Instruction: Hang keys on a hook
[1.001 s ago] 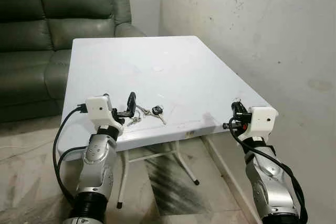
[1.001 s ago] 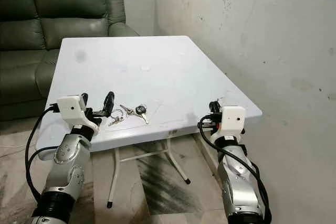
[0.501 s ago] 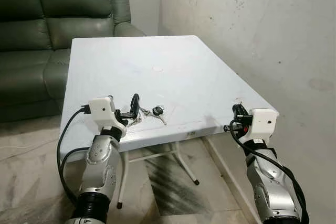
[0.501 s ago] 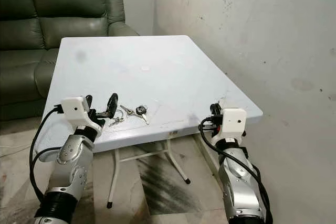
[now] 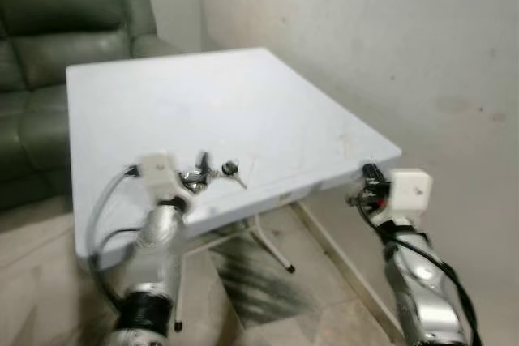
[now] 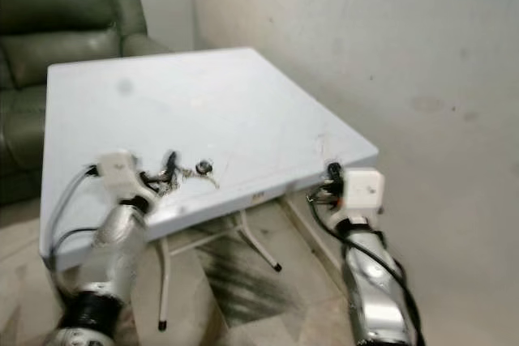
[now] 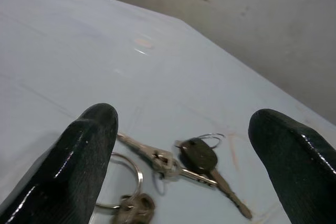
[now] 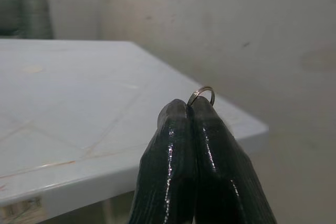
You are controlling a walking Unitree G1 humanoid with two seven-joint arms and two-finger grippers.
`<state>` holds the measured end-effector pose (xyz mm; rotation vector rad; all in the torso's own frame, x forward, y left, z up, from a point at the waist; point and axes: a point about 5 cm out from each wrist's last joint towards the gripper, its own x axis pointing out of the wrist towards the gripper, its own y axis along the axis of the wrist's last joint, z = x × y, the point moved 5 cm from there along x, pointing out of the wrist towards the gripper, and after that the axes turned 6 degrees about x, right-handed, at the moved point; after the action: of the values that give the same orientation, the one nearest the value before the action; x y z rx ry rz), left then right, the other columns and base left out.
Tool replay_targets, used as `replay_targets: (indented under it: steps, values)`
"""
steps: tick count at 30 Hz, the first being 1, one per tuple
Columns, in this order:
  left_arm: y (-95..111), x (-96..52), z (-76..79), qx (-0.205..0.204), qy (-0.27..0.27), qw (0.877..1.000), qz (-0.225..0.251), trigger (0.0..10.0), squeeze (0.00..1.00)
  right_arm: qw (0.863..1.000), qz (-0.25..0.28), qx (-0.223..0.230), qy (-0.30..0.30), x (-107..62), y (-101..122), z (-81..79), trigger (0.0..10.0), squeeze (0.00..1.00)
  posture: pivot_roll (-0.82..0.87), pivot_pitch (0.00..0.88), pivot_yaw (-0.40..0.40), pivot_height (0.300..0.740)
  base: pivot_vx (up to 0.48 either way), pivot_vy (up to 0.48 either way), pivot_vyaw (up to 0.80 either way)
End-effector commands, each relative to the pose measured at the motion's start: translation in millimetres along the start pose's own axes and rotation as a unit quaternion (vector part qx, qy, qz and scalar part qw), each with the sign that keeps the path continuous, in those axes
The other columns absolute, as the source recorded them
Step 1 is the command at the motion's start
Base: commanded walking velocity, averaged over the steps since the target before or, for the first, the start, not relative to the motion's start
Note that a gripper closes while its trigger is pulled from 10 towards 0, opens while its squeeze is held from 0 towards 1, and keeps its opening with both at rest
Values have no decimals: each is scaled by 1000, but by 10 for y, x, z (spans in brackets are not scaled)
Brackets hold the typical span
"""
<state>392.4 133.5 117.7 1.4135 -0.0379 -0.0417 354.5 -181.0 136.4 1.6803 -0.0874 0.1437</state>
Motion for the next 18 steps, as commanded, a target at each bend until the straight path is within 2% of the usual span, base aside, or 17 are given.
replay_targets:
  steps: [1,7,12,14,17,18]
  values:
    - [-21,-4,-95,7,14,1000,-11,10000,0,1000,6,3,5,18,39,-50,10000,0,-13,9,-55,740,0,0,-731]
    - [-15,0,-69,22,9,1000,-13,10000,0,1000,6,4,4,10,39,-55,10000,0,-14,9,-51,740,0,0,-731]
    - [-8,4,-19,14,-6,1000,-21,10000,0,1000,8,7,0,13,48,-64,10000,0,-15,16,-42,740,0,0,-731]
    - [47,-1,7,39,-14,999,-6,10000,0,1000,10,8,-2,12,58,-60,10000,0,-12,24,-37,740,0,0,-728]
    - [49,-9,38,31,-28,999,-8,10000,0,1000,10,9,-6,6,52,-44,10000,0,-9,31,-27,740,0,0,-727]
    - [77,-13,46,42,-32,999,0,10000,0,1000,11,9,-9,2,48,-33,10000,0,-9,33,-23,740,0,0,-725]
